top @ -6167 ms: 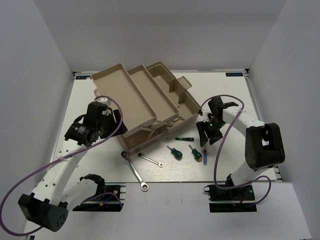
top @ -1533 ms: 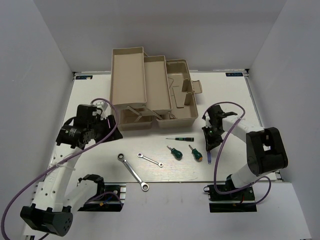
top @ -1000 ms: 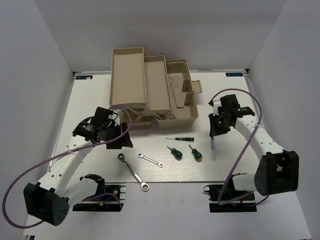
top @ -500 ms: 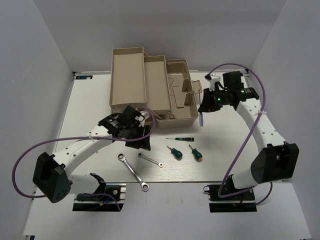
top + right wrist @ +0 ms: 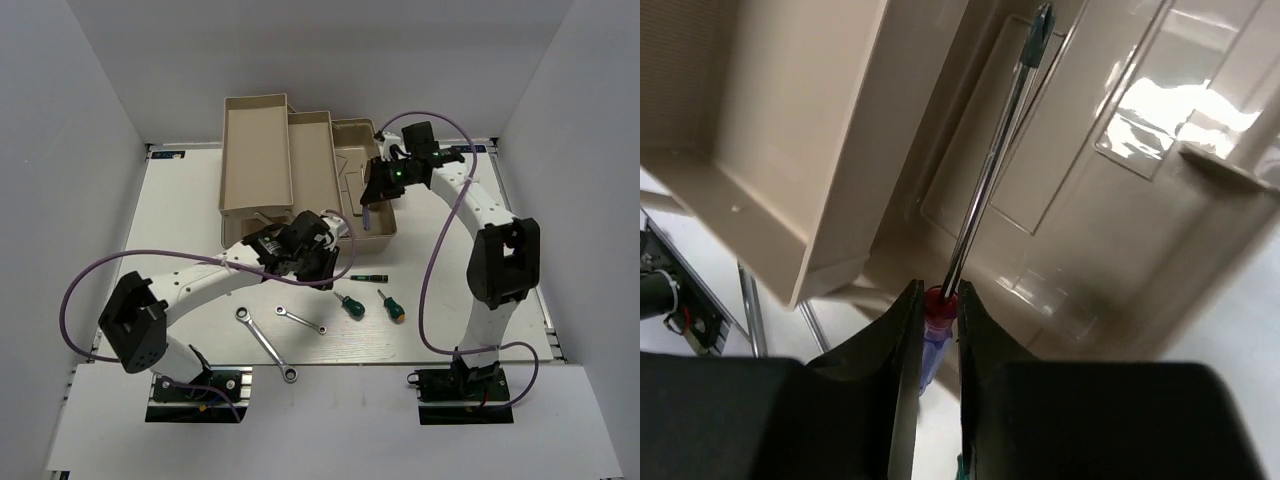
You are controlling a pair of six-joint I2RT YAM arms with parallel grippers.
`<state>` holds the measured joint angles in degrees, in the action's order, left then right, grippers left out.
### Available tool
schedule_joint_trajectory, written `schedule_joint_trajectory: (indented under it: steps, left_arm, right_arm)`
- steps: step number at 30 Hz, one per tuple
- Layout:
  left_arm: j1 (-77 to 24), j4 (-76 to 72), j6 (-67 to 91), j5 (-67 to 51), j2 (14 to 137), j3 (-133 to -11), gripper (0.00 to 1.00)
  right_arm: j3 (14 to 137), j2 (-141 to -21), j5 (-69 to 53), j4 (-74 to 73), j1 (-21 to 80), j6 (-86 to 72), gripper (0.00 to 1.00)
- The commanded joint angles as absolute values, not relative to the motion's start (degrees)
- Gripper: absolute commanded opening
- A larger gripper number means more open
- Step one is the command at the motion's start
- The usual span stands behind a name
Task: Sort the tools into containers
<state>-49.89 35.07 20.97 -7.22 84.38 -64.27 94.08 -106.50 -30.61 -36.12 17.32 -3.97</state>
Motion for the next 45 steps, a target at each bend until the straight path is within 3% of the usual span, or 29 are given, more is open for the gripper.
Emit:
schedule_joint_trajectory:
  steps: [1,2,4,5,7,9,11,12,14,15,17,18,19,21,22,24,25,27,45]
  left_arm:
    - [-50.89,30.59,19.95,-5.01,84.98,-66.88,0.35]
    - [-50.89,30.59,19.95,-5.01,84.99,-67.49,0.37]
    - [-51.50,30.59,19.95,-4.48,85.61,-67.50,0.49]
    - [-51.50,30.59,19.95,-3.61,85.61,-67.50,0.61]
    - [-51.50,31.11,20.57,-2.82,85.61,-66.98,0.69]
    - [-51.50,31.81,21.27,-1.41,84.12,-66.18,0.74]
    - [-51.50,32.51,22.41,-0.01,81.92,-64.35,0.74]
    - [-51.50,32.52,23.63,0.00,81.04,-63.73,0.74]
    - [-50.37,32.52,25.74,0.78,77.37,-60.49,0.67]
    - [-50.36,31.48,28.28,1.31,75.86,-59.16,0.56]
    - [-50.36,29.10,30.75,2.72,72.79,-55.22,0.39]
    - [-50.36,29.09,32.94,3.51,70.25,-53.98,0.23]
    - [-50.36,28.48,33.83,4.56,69.27,-52.31,0.15]
    - [-50.36,29.09,35.32,4.57,68.55,-51.68,0.10]
    - [-50.36,29.09,36.20,4.57,68.03,-50.98,0.17]
    - [-50.36,31.02,36.99,4.57,68.03,-50.98,0.44]
    - [-50.36,31.55,37.00,4.57,68.55,-50.98,0.53]
    - [-50.36,32.43,37.62,5.19,68.55,-50.98,0.61]
    - [-50.36,32.43,40.96,6.33,66.18,-47.20,0.60]
  right_arm:
    - [98.69,-107.49,-30.06,-34.45,18.37,-3.61,0.17]
    - [98.88,-107.75,-29.97,-34.80,18.46,-2.99,0.40]
    - [99.66,-107.84,-30.14,-35.15,18.28,-1.76,0.53]
    - [99.93,-107.67,-31.02,-35.77,18.28,-0.19,0.58]
    - [100.46,-106.19,-31.99,-36.12,17.76,2.19,0.63]
    - [100.37,-103.99,-33.66,-37.61,17.49,7.54,0.65]
    - [97.39,-100.39,-38.11,-39.19,16.53,15.93,0.59]
    - [94.16,-97.15,-39.54,-39.98,15.74,18.61,0.39]
    - [86.25,-89.43,-43.14,-40.78,15.38,30.35,0.14]
    - [80.22,-87.47,-43.59,-41.56,15.12,37.37,0.00]
    - [70.61,-80.61,-43.95,-43.23,15.20,44.96,0.00]
    - [65.09,-79.29,-44.03,-46.03,15.29,55.35,0.00]
    - [60.17,-75.88,-43.95,-46.49,15.55,57.89,0.00]
    - [54.53,-74.27,-43.59,-43.88,15.82,60.02,0.06]
    - [51.80,-73.31,-43.94,-42.99,15.91,60.64,0.35]
    - [49.40,-74.08,-42.46,-38.26,16.96,59.51,0.53]
    - [48.87,-74.53,-40.54,-35.80,17.48,57.76,0.56]
    - [49.04,-77.59,-38.07,-33.76,18.45,56.52,0.58]
    - [46.67,-85.25,-28.57,-20.30,22.76,53.44,0.58]
